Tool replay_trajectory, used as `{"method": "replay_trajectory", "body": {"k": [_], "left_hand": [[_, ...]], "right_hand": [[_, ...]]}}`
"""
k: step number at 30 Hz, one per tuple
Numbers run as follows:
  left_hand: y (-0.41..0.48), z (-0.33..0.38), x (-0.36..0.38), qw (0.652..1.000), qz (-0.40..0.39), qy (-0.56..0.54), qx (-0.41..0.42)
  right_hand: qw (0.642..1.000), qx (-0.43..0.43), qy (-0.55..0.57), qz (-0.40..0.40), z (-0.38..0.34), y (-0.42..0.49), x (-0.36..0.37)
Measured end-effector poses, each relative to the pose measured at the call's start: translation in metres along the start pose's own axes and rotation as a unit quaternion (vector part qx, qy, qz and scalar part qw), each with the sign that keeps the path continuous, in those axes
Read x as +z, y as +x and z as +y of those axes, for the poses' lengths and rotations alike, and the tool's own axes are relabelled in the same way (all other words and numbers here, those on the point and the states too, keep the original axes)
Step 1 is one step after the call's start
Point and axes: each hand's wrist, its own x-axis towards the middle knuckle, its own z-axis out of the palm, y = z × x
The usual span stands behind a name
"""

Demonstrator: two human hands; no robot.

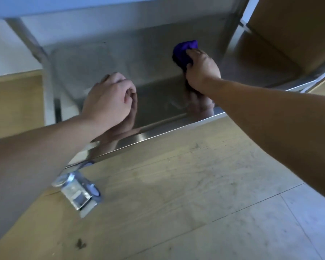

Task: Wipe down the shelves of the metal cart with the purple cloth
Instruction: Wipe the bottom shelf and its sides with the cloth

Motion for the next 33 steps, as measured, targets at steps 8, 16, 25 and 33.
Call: {"method": "replay_trajectory", "body": {"k": [8,16,25,33], "left_hand": [[-0.022,-0.027,-0.044,0.995,-0.041,0.033,-0.081],[-0.018,-0.015,-0.062,0.992,-0.042,0.049,-0.108],[-0.021,-0.013,-0.056,0.975,-0.092,0.07,-0.188],[-0.009,-0.006,-0.05,0.963,-0.066,-0.075,-0.25]], "right_hand": [[0.993,-0.079,0.008,-0.087,-0.071,-0.031,0.024],[0.942,-0.168,0.168,-0.236,-0.128,-0.065,0.014],[0.946,-0.081,0.157,-0.271,-0.112,-0.059,-0.013],[0.939,-0.058,0.096,-0.326,-0.115,-0.06,-0.022]]}}
